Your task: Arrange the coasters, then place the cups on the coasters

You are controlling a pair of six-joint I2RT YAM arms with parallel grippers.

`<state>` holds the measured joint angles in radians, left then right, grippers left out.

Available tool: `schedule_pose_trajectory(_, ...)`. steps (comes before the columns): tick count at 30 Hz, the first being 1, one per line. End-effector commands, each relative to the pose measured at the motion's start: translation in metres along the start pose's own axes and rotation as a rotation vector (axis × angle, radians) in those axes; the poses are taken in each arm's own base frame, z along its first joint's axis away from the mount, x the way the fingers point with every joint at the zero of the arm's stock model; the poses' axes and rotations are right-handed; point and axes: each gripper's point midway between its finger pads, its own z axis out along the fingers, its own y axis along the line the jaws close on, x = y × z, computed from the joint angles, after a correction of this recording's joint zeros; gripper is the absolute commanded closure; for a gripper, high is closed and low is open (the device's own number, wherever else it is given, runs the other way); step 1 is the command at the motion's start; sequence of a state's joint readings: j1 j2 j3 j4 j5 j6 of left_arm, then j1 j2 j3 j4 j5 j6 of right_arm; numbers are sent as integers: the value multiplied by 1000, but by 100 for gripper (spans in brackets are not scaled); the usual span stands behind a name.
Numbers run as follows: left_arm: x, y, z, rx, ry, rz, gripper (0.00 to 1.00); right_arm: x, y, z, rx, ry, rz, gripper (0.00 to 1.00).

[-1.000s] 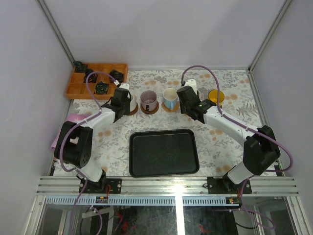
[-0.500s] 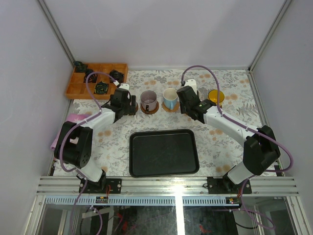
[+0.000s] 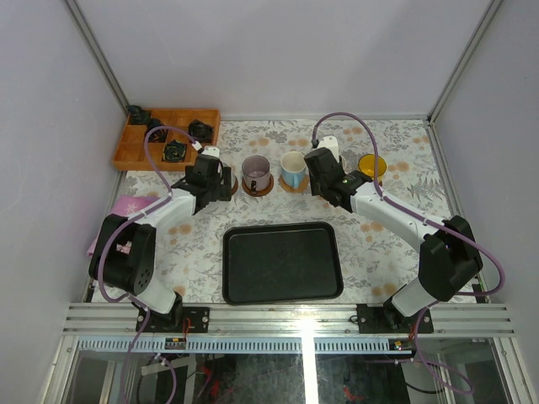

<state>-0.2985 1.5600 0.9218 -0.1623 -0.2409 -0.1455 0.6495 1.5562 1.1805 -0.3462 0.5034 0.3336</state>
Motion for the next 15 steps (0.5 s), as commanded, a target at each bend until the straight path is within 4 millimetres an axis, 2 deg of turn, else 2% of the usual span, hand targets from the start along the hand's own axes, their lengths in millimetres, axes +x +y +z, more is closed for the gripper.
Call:
schedule_pose_trajectory(1, 3, 7, -5, -38, 1, -10, 16, -23, 5, -5, -24, -54, 38, 50)
schedule_pose_trajectory(15, 4, 10, -9, -52, 7, -5, 14, -21, 6, -5, -26, -47, 38, 50)
